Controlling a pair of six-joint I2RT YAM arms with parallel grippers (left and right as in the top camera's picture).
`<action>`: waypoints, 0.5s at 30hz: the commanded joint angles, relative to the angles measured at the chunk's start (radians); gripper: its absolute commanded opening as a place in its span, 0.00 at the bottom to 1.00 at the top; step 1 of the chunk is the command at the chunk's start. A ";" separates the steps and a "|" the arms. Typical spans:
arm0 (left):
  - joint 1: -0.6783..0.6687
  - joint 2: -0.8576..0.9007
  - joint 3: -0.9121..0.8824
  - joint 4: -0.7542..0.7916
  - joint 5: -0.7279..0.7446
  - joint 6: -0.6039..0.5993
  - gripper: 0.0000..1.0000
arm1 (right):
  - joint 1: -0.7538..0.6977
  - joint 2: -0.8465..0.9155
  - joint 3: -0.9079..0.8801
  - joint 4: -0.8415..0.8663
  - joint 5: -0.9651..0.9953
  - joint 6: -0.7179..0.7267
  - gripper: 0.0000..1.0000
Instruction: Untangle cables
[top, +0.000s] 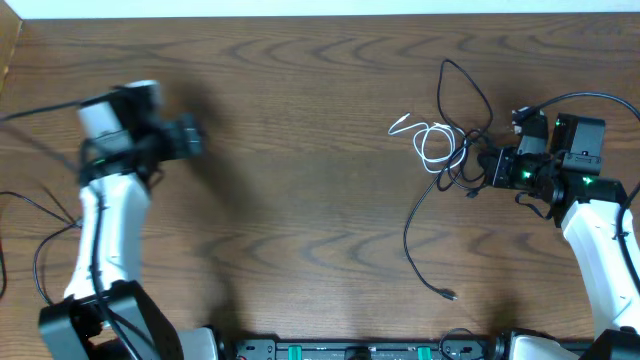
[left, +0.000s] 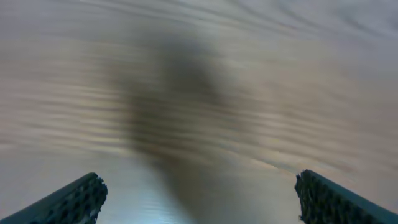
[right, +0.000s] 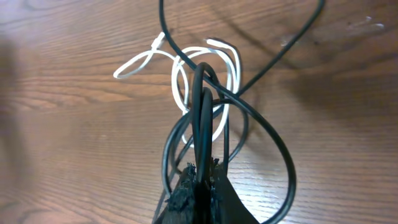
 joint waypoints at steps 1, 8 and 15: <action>-0.182 0.007 0.000 -0.026 0.015 0.057 0.98 | -0.003 -0.012 0.010 0.031 -0.108 -0.013 0.01; -0.408 0.007 0.000 -0.027 0.001 0.103 0.98 | -0.003 -0.013 0.010 0.294 -0.540 0.180 0.01; -0.447 0.007 0.000 -0.057 0.016 0.103 0.98 | -0.003 -0.013 0.010 0.827 -0.789 0.614 0.01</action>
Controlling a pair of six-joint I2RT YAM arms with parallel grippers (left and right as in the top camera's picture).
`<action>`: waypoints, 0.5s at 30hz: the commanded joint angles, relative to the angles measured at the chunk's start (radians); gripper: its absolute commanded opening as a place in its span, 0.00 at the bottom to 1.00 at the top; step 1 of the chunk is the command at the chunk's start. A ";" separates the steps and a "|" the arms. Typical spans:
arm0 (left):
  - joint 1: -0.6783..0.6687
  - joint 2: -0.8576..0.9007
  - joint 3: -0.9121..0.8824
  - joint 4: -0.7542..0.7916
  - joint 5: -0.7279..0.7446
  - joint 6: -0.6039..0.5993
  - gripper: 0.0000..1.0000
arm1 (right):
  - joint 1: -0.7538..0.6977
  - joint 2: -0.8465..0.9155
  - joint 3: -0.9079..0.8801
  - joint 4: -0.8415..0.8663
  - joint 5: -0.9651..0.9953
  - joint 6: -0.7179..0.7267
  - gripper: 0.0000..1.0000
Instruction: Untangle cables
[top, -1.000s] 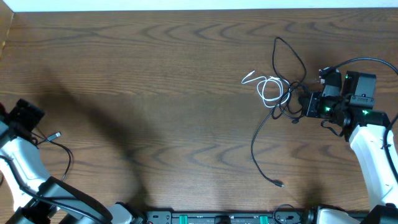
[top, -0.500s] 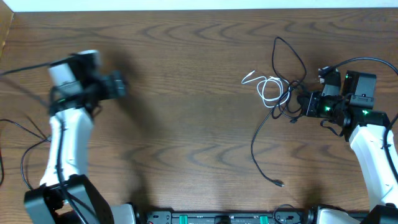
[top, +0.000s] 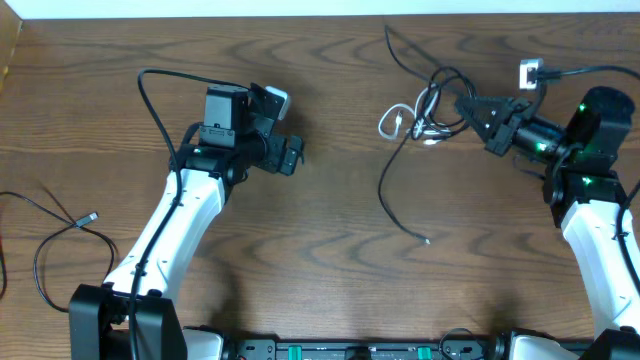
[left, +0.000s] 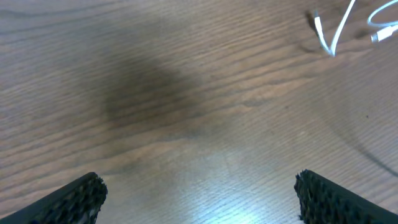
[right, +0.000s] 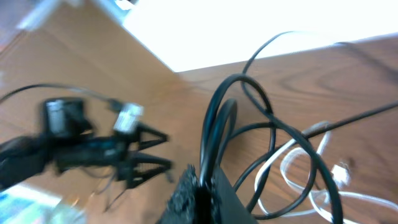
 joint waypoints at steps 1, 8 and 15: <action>-0.008 0.006 0.000 -0.011 0.008 0.009 0.98 | -0.003 -0.013 0.014 0.155 -0.162 0.250 0.01; -0.008 0.006 0.000 -0.005 0.158 -0.002 0.98 | -0.003 -0.013 0.014 0.288 -0.181 0.354 0.01; -0.040 0.006 0.000 0.068 0.256 -0.002 0.98 | 0.002 -0.013 0.014 0.288 -0.180 0.354 0.01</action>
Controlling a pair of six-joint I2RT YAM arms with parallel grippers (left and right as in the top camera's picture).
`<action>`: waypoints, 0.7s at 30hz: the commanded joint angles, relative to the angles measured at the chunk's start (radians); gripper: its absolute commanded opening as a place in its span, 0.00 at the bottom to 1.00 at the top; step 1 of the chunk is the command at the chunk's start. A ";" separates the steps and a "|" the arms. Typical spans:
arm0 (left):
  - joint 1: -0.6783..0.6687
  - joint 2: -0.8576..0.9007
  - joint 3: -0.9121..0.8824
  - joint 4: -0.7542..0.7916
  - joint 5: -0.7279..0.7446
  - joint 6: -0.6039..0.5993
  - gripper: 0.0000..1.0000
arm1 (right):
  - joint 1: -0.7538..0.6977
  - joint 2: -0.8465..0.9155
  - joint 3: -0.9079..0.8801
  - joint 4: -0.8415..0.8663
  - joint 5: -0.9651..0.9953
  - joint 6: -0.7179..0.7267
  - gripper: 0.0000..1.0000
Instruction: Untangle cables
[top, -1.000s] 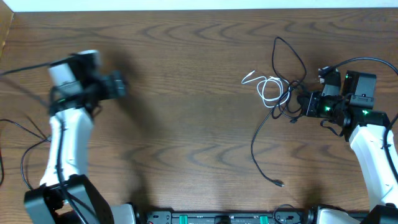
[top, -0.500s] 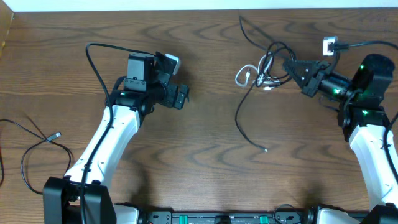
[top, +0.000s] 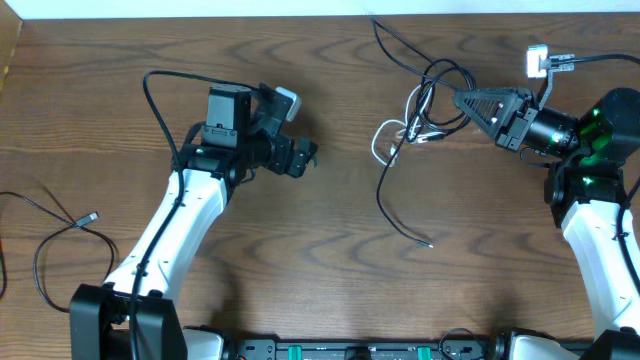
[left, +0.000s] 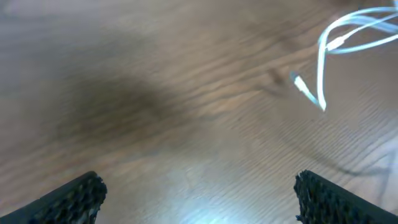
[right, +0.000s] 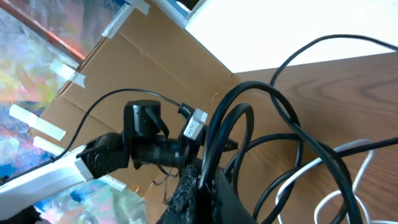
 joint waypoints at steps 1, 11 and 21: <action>-0.037 0.006 0.000 0.057 0.121 -0.005 0.98 | 0.004 -0.011 0.011 0.006 -0.013 0.014 0.01; -0.160 0.006 0.000 0.123 0.124 0.005 0.98 | 0.004 -0.011 0.011 0.006 -0.013 0.014 0.01; -0.266 0.006 0.000 0.147 0.124 0.041 0.97 | 0.004 -0.011 0.011 0.005 -0.016 -0.002 0.01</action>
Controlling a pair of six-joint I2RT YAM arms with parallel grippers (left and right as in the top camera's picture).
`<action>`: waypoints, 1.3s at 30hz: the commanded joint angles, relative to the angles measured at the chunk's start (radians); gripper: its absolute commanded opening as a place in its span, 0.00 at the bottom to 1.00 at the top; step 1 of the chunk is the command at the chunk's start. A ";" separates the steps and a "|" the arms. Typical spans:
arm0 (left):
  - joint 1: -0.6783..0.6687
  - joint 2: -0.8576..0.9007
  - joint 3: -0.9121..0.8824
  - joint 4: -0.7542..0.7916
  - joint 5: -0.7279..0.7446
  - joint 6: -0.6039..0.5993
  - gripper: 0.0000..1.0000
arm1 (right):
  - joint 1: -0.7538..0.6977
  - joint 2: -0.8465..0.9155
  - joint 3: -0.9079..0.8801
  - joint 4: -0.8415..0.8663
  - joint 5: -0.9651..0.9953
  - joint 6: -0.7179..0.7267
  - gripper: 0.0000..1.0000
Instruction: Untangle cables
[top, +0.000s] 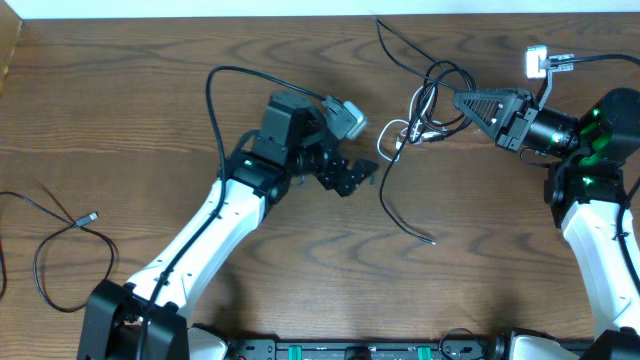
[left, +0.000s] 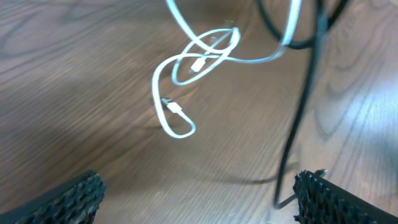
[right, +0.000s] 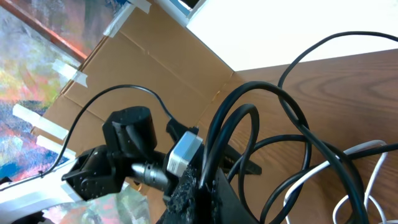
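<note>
A black cable (top: 392, 205) and a thin white cable (top: 398, 134) hang tangled from my right gripper (top: 462, 100), which is shut on the black loops (right: 217, 130) and holds the bundle lifted above the table's right half. The black cable's free end (top: 430, 241) trails down to the wood. My left gripper (top: 358, 178) stands open just left of the hanging bundle. In the left wrist view, the white loop (left: 186, 81) and the black strand (left: 298, 137) lie ahead of the wide-apart fingers (left: 68, 199).
Another thin black cable (top: 55, 250) with a small plug lies coiled at the table's left edge. The brown wooden table (top: 300, 290) fills the overhead view. Cardboard (right: 155, 68) stands beyond the table in the right wrist view.
My left gripper has moved right, from the table's middle left to just beside the hanging cables, still open. The right gripper and its bundle have barely changed.
At first my right gripper was shut on the tangle low over the table's right side, while the left arm was far left. Then the right gripper held the bundle lifted. The left gripper stood open nearer the middle at each moment, now beside the cables.
</note>
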 joint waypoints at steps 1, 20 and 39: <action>-0.023 0.006 0.000 0.016 0.013 0.017 0.98 | 0.003 -0.011 0.011 0.005 -0.011 -0.016 0.01; -0.124 0.006 0.000 0.043 0.068 0.021 0.98 | 0.036 -0.011 0.011 -0.005 -0.010 -0.016 0.01; -0.111 0.098 0.000 0.123 0.058 0.020 0.08 | 0.082 -0.010 0.011 -0.013 -0.032 -0.086 0.01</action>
